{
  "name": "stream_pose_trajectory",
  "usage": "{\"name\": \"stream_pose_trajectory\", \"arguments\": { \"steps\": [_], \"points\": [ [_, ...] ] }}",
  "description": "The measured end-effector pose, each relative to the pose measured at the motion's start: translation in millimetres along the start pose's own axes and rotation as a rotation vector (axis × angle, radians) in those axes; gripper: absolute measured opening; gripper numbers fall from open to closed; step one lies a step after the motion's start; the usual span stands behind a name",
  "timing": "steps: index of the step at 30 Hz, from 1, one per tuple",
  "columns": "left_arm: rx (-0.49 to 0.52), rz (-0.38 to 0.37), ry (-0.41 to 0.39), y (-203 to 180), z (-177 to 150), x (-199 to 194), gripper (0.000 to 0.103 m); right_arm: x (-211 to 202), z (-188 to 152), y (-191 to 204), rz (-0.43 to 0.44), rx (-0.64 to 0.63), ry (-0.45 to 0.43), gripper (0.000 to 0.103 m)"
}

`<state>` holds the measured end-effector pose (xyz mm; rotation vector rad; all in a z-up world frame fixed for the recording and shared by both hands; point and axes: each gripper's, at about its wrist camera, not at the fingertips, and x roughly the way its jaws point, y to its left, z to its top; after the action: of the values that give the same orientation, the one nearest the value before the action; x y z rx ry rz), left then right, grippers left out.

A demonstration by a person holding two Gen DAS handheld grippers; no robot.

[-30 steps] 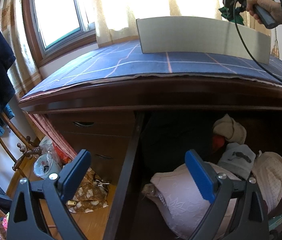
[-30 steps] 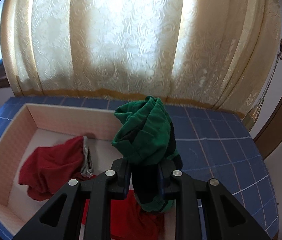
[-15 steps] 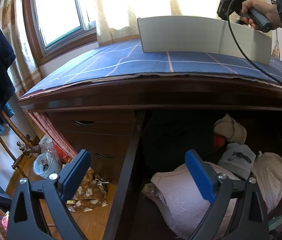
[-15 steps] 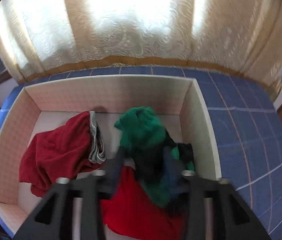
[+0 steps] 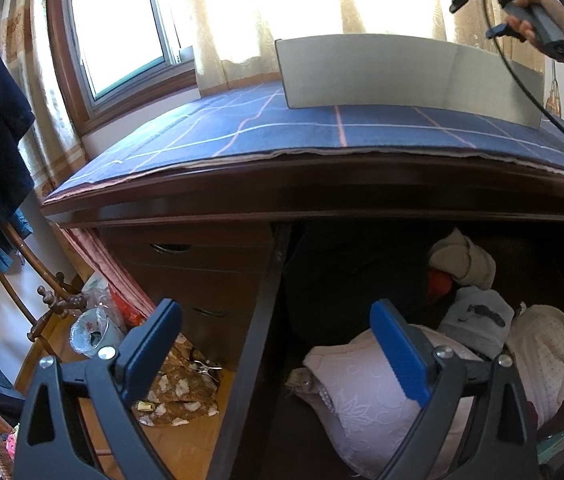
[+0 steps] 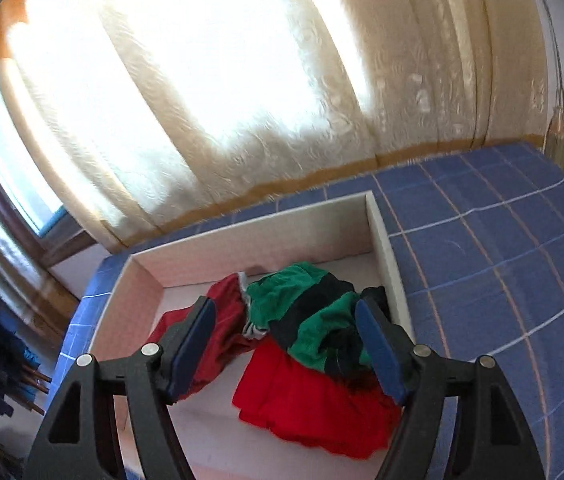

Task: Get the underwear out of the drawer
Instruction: 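Open the right gripper to drop the green garment into the box, then lower the right tool into the drawer over the cream dotted garment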

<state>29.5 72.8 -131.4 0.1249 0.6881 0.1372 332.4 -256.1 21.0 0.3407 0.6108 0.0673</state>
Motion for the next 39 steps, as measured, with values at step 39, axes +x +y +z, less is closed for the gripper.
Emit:
{"name": "stream_pose_trajectory", "arguments": {
  "steps": [39],
  "points": [
    [0.027, 0.041, -0.042, -7.1, 0.1, -6.8, 0.097, -179.3, -266.8, -28.0, -0.045, -0.157, -0.263, 0.074]
  ]
}}
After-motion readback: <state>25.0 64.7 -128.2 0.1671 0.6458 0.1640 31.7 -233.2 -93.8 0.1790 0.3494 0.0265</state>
